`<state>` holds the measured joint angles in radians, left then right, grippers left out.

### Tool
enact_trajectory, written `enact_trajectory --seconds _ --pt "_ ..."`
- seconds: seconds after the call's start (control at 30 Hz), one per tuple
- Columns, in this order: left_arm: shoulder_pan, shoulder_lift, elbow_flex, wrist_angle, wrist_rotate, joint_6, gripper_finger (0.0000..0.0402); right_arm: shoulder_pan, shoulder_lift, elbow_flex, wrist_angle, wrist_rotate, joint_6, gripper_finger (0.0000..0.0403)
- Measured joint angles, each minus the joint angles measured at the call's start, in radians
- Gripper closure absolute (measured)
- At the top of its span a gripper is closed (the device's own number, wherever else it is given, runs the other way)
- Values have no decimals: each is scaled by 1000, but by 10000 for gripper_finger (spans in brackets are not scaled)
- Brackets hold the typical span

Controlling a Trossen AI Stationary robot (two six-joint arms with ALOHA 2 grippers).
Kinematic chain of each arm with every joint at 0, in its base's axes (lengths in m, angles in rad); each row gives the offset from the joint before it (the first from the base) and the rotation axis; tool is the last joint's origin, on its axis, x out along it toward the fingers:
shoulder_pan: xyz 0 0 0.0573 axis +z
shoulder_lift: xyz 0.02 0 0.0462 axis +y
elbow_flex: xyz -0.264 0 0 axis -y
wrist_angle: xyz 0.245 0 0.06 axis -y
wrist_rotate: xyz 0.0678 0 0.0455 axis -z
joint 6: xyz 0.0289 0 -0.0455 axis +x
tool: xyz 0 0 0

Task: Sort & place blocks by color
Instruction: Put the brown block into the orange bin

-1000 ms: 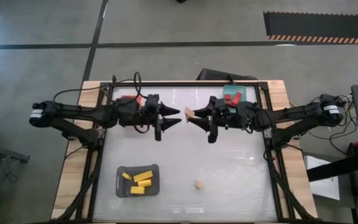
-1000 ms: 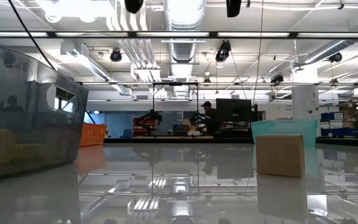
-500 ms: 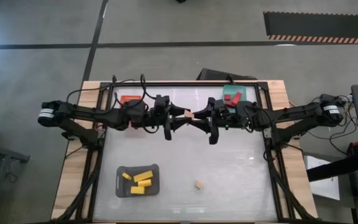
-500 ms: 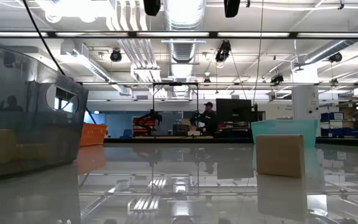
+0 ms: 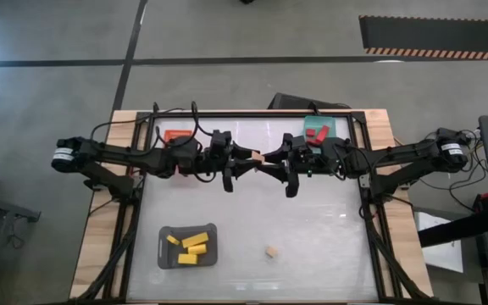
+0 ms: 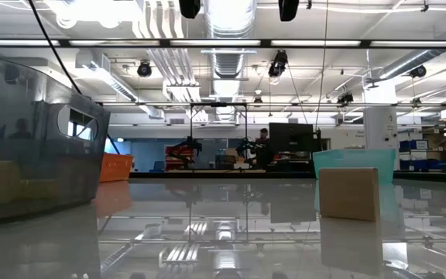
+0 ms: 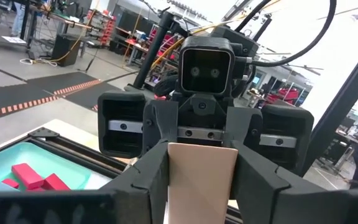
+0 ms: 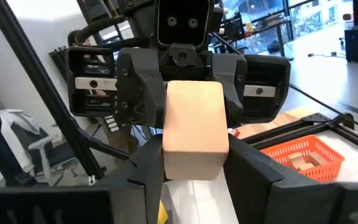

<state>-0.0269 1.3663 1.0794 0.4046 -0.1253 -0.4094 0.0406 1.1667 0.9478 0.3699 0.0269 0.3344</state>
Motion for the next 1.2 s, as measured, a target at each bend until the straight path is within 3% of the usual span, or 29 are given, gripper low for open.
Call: enact_trajectory --seconds 0.27,0.43,0.6,0.77,1.03,1.2 --pt "5 -4 0 -6 -19 -4 280 -3 -2 0 -45 7 23 183" --pt "41 -39 6 -140 -14 -5 280 -6 -26 43 -242 32 31 156" --pt "117 -106 7 -384 -13 -6 280 -9 -42 129 -519 105 22 161" --pt "240 -146 7 -671 -12 -33 280 -9 -43 207 -690 167 16 172" --pt "508 -130 8 -1240 -10 -161 280 -9 -44 244 -719 184 14 177" --pt "649 -75 6 -1432 -11 -107 280 -9 -44 237 -721 184 14 177"
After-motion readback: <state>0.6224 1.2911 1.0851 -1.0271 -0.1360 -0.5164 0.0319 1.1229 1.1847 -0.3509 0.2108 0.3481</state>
